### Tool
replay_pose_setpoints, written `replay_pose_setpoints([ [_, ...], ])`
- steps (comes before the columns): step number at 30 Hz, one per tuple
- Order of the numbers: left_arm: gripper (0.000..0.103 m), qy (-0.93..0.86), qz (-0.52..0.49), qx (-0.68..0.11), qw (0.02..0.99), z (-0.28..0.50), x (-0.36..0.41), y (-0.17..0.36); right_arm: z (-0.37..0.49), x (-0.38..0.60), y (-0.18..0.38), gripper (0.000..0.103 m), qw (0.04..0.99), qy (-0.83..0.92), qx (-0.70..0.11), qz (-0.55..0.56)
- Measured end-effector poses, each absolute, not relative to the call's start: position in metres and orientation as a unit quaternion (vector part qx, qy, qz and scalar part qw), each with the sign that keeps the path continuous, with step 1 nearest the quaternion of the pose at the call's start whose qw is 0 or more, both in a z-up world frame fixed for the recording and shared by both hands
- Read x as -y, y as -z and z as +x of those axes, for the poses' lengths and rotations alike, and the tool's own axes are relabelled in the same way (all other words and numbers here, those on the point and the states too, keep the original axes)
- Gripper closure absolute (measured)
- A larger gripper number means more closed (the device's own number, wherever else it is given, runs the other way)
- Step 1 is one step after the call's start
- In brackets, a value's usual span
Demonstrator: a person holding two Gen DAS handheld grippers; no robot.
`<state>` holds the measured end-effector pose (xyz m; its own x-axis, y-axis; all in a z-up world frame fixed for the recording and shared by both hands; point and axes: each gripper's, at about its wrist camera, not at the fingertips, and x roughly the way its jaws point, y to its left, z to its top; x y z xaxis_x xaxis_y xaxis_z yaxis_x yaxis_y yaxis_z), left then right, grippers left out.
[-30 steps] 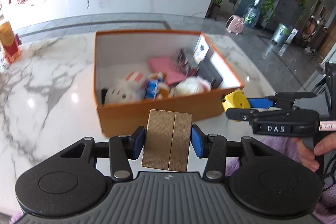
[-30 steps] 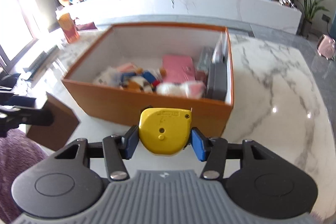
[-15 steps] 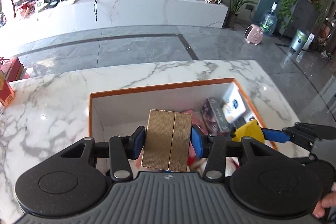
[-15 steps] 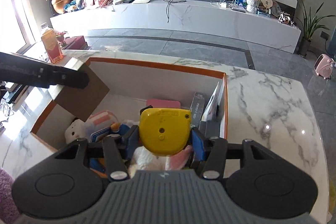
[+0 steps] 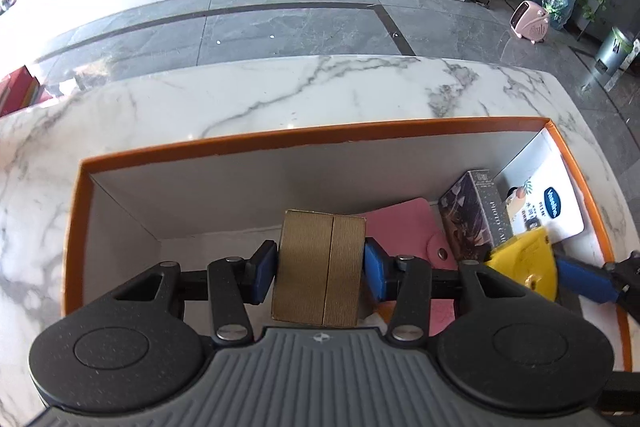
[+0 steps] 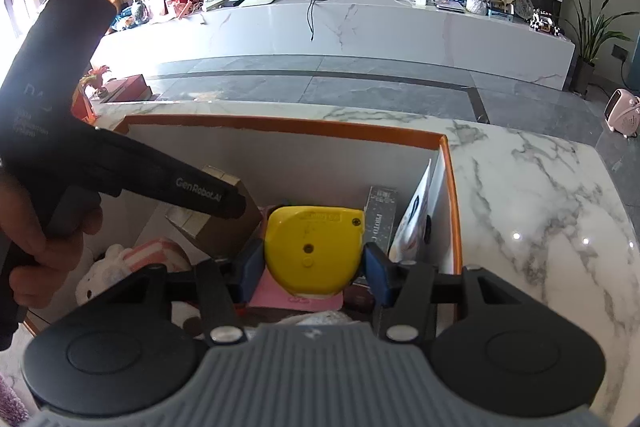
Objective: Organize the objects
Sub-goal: 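Carry both items into the orange box and open both tools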
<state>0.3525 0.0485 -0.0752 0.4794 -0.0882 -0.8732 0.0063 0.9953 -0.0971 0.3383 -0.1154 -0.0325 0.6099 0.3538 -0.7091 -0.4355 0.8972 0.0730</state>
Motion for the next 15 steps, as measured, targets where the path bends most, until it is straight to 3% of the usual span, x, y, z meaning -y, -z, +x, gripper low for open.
replay_pose_setpoints([
  [15,0.049,-0.01,-0.079,-0.54,0.838,0.37,-0.051,0.08,0.345,0.108,0.043,0.048,0.896,-0.233,-0.368,-0.085],
])
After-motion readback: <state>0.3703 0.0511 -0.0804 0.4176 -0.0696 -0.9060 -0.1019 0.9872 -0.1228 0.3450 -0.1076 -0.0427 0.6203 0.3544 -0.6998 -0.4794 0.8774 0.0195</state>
